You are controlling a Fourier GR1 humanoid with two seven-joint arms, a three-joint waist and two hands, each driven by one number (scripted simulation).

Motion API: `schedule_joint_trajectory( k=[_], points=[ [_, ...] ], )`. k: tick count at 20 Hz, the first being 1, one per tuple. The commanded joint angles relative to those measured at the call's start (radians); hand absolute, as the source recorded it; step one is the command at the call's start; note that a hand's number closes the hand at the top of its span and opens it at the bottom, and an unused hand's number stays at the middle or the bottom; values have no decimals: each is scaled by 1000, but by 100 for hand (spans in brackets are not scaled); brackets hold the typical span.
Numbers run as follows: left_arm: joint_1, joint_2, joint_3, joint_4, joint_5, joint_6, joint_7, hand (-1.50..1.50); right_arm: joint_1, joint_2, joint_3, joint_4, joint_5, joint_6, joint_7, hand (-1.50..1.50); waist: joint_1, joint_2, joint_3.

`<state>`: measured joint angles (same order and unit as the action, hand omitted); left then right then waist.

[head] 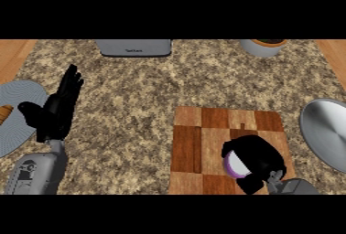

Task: Pick the can from the cutting board and place it in the pan

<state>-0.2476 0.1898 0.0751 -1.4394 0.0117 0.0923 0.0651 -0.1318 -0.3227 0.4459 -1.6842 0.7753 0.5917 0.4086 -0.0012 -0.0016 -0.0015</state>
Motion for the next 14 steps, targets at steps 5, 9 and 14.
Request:
schedule_joint_trajectory(
  k=[5,9,14],
  points=[
    [24,-9,12,-14,-6,-28,-6,0,56,14,-3,-34,87,-6,-87,150,-1,1,1],
    [15,-11,28,6,3,-15,-27,0,-16,225,-64,57,100,-40,228,150,-2,2,1],
    [-6,-2,3,-23,-14,-19,18,0,-44,318,-42,162,151,-332,492,150,16,4,2]
  ],
)
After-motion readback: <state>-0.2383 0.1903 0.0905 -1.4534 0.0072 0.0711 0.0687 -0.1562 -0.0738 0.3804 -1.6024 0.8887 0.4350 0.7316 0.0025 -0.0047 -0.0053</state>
